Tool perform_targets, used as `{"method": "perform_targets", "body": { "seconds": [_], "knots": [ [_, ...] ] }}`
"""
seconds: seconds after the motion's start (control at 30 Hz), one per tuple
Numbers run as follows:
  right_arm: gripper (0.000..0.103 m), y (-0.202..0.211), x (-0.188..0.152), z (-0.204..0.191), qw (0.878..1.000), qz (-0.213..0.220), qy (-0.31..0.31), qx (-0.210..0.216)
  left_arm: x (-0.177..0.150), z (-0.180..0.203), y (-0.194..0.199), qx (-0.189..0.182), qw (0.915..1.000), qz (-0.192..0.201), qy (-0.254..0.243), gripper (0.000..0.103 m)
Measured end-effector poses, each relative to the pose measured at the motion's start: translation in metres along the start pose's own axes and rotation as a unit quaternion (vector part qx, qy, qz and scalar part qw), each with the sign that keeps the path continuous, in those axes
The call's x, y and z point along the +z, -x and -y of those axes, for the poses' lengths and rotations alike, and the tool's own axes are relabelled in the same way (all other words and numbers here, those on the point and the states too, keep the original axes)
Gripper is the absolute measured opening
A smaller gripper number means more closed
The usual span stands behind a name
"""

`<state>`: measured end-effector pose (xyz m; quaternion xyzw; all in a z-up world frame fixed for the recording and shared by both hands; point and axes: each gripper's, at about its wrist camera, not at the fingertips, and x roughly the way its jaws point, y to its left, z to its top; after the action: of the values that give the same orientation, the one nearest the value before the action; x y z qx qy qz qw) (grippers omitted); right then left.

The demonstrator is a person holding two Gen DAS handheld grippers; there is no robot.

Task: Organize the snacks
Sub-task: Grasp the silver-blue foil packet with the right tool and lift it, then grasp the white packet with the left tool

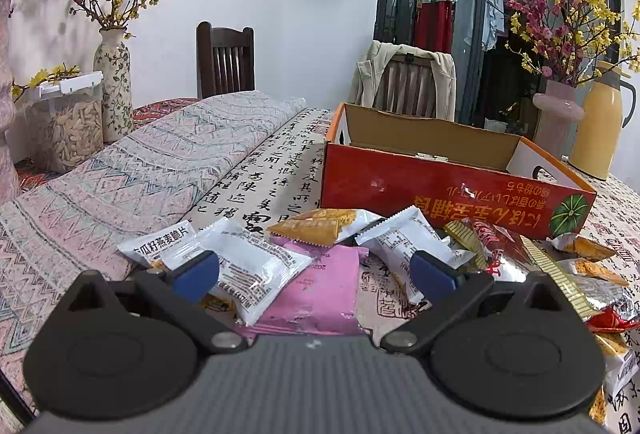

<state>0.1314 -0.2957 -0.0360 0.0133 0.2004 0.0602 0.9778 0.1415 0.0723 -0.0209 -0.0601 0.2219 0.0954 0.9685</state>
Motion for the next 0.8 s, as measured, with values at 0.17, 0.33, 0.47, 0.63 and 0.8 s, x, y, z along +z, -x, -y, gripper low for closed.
{"method": "perform_targets", "body": {
  "seconds": [0.17,0.33,0.47,0.63,0.8],
  "knots": [
    [0.021,0.003,0.004,-0.001,1.000,0.009,-0.001,-0.001,0.004,-0.002,0.000,0.005,0.9998,-0.019,-0.003,0.103],
    [0.021,0.000,0.007,-0.001,1.000,0.013,-0.004,0.002,0.022,-0.014,0.008,0.017,0.9997,-0.015,-0.012,0.103],
    [0.021,-0.010,0.004,0.000,1.000,0.007,-0.015,0.002,0.040,-0.030,-0.004,0.046,0.9981,-0.036,-0.021,0.103],
    [0.021,-0.020,-0.002,0.005,1.000,-0.009,-0.029,0.003,0.047,-0.055,-0.023,0.067,0.9950,-0.074,-0.010,0.103],
    [0.021,-0.022,-0.003,0.006,0.999,-0.010,-0.033,0.008,0.040,-0.054,-0.026,0.037,0.9953,-0.086,-0.024,0.103]
  ]
}}
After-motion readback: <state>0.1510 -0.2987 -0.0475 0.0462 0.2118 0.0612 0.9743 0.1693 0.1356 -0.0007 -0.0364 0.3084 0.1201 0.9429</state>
